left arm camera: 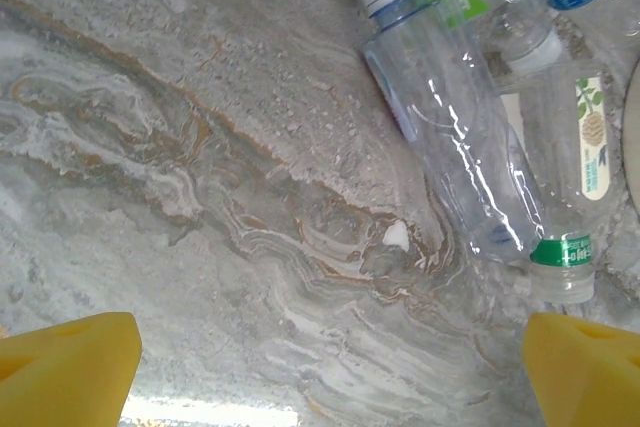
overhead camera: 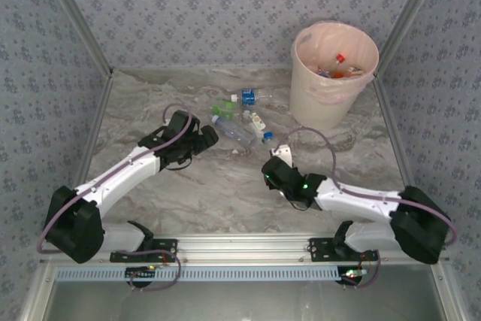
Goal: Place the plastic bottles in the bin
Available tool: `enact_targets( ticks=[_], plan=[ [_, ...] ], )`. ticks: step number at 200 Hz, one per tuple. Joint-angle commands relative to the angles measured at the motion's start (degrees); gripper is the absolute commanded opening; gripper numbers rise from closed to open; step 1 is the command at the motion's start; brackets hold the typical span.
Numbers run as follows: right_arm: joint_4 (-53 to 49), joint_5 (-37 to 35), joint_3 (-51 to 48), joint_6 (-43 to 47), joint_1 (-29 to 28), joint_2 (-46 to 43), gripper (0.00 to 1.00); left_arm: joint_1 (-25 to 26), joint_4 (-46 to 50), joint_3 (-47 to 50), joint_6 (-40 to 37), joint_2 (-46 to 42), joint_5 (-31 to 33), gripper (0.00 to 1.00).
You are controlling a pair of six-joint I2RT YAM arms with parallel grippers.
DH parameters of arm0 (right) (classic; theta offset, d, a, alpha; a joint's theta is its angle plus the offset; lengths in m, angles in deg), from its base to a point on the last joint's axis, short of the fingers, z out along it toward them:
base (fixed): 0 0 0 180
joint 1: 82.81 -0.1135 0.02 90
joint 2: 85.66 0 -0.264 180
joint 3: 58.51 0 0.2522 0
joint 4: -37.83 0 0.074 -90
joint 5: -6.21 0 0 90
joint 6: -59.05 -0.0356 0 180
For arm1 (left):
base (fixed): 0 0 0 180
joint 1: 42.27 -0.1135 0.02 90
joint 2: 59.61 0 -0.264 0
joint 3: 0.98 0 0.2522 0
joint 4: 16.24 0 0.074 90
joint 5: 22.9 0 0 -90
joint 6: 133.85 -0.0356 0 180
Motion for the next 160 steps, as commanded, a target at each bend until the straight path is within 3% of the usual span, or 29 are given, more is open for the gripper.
enact_targets(
  ticks=[1, 28, 42, 74, 104, 160],
  plan=[
    [5.51, -2.98, -1.48, 5.44, 0.51, -4.53, 0.4, 0.48, -4.02, 2.24, -1.58, -0.75, 0.79, 0.98],
    [12.15, -1.35, 0.24, 10.24, 4.09, -7.45, 0.41, 2.58, -10.93, 6.37, 6.04, 0.32, 3.83, 0.98],
    [20.36, 0.46, 0.38, 11.9, 5.97, -8.72, 0.41, 3.88, -15.22, 7.41, 8.4, 1.73, 4.05, 0.98],
    [34.4, 8.98, 2.03, 17.26, 10.77, -8.67, 0.4, 5.1, -11.91, 3.03, 8.66, 4.81, 6.22, 0.98],
    [37.71, 18.66, 6.93, 21.23, 17.12, -7.45, 0.39, 5.62, -12.76, 3.0, 10.87, 5.49, 6.31, 0.98],
    [40.25, 24.63, 19.84, 24.03, 29.33, -3.26, 0.38, 6.62, -9.15, 2.36, 11.63, 5.45, 6.13, 0.98]
  ],
)
